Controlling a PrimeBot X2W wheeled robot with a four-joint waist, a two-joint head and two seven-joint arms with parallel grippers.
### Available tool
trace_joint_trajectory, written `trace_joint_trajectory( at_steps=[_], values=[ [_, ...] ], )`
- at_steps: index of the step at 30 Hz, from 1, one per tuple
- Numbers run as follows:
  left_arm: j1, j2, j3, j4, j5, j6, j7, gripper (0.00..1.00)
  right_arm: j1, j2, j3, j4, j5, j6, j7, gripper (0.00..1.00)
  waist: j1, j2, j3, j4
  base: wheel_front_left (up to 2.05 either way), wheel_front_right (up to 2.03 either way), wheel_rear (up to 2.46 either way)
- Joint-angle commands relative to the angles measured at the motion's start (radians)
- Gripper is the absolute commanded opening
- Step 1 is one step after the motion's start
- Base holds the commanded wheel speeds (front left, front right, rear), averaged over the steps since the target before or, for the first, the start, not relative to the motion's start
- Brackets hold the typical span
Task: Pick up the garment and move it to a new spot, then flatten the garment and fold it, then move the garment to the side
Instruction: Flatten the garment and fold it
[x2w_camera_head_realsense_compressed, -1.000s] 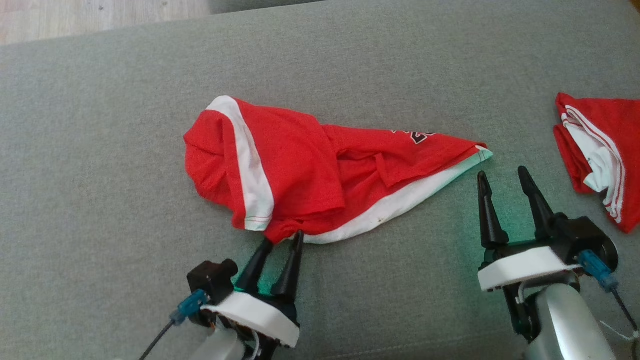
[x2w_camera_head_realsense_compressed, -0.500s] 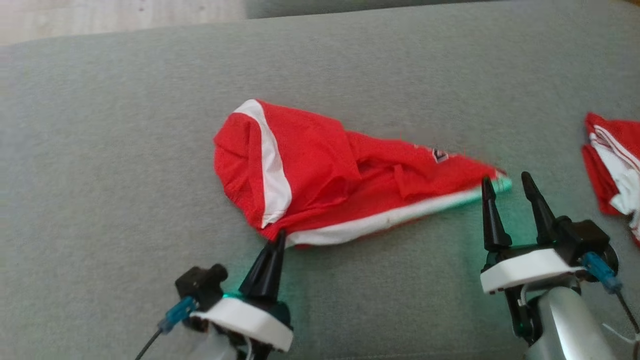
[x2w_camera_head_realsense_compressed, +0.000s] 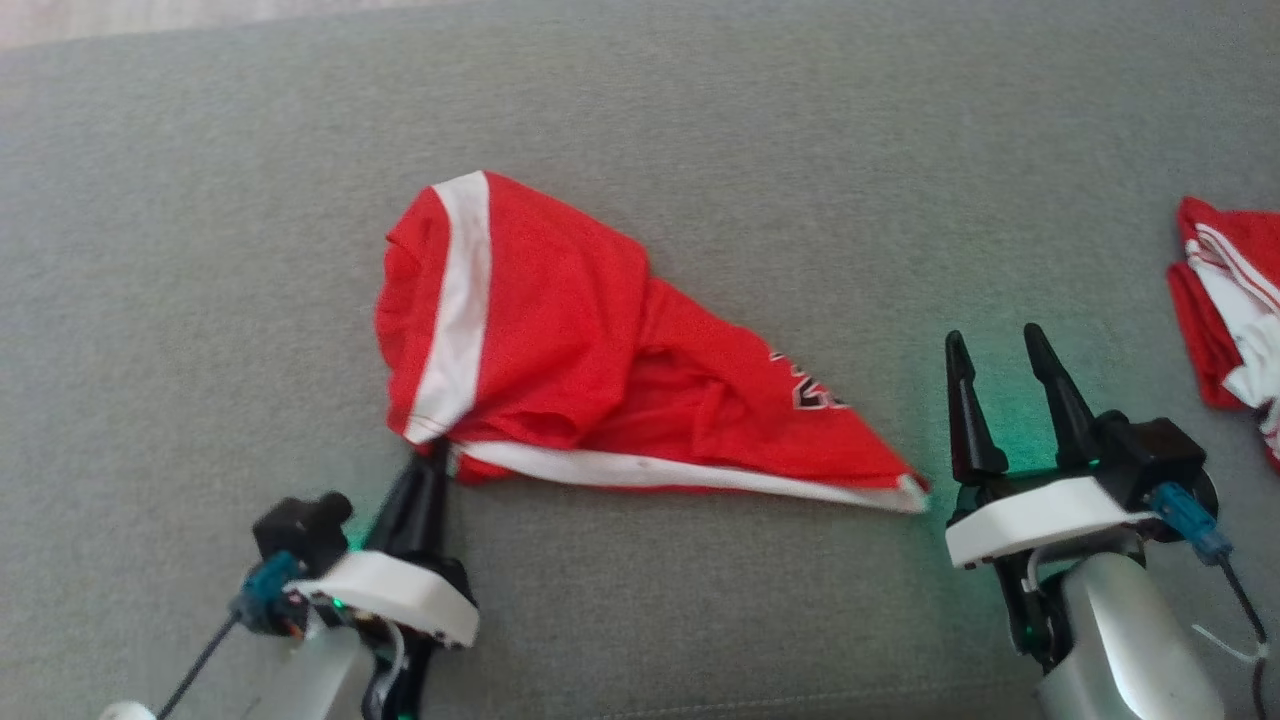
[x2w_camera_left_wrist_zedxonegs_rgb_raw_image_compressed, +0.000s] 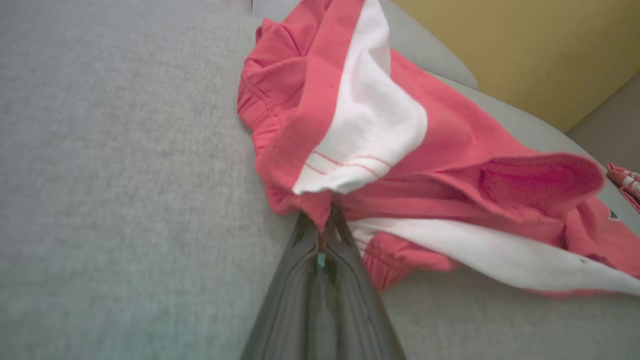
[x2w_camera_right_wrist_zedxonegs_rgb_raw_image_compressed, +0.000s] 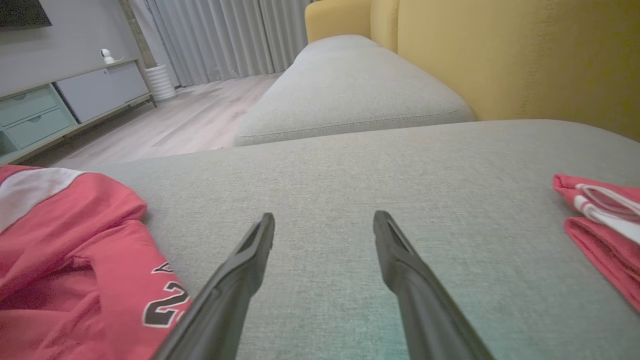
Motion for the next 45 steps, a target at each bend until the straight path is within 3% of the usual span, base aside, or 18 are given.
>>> trace_joint_trajectory(
  at_steps=[1, 4, 5, 6, 10, 16, 25, 35, 45],
  values=[
    [-0.024, 0.009, 0.062, 0.010, 0.020, -0.005, -0.005, 0.00, -0.011, -0.003, 0.019, -0.020, 0.007, 0.003, -0.006, 1.00, 0.0000, 0.0000, -0.001, -0.013, 0.00, 0.00, 0.00],
    [-0.012, -0.010, 0.125, 0.039, 0.069, -0.005, -0.005, 0.60, 0.003, -0.003, 0.011, -0.016, 0.010, 0.003, -0.006, 1.00, 0.0000, 0.0000, -0.019, -0.016, 0.00, 0.00, 0.00],
    [-0.004, -0.019, 0.150, 0.042, 0.085, -0.005, -0.005, 0.93, 0.009, -0.003, 0.009, -0.015, 0.012, 0.003, -0.006, 1.00, 0.0000, 0.0000, -0.028, -0.015, 0.00, 0.00, 0.00],
    [0.006, -0.027, 0.176, 0.045, 0.105, -0.005, -0.005, 1.00, 0.015, -0.003, 0.010, -0.017, 0.015, 0.003, -0.006, 1.00, 0.0000, 0.0000, -0.038, -0.013, 0.00, 0.00, 0.00],
    [0.048, -0.051, 0.251, 0.033, 0.172, -0.002, -0.005, 1.00, 0.034, -0.003, 0.024, -0.031, 0.022, 0.003, -0.006, 1.00, 0.0000, 0.0000, -0.070, -0.004, 0.00, 0.00, 0.00],
    [0.176, -0.092, 0.379, -0.053, 0.322, 0.039, -0.005, 1.00, 0.085, -0.003, 0.051, -0.063, 0.013, 0.003, -0.006, 1.00, 0.0000, 0.0000, -0.148, 0.012, 0.00, 0.00, 0.00],
    [0.306, -0.118, 0.449, -0.170, 0.463, 0.058, -0.005, 1.00, 0.163, -0.003, 0.058, -0.006, -0.013, 0.003, -0.006, 1.00, 0.0000, 0.0000, -0.223, 0.017, 0.00, 0.00, 0.00],
    [0.330, -0.120, 0.423, -0.184, 0.437, 0.053, -0.005, 1.00, 0.167, -0.003, 0.106, 0.178, -0.059, 0.003, -0.006, 1.00, 0.0000, 0.0000, -0.227, 0.045, 0.00, 0.00, 0.00],
    [0.325, -0.121, 0.398, -0.182, 0.422, 0.049, -0.005, 1.00, 0.127, -0.003, 0.099, 0.239, -0.067, 0.003, -0.006, 1.00, 0.0000, 0.0000, -0.214, 0.072, 0.00, 0.00, 0.00]
  ],
)
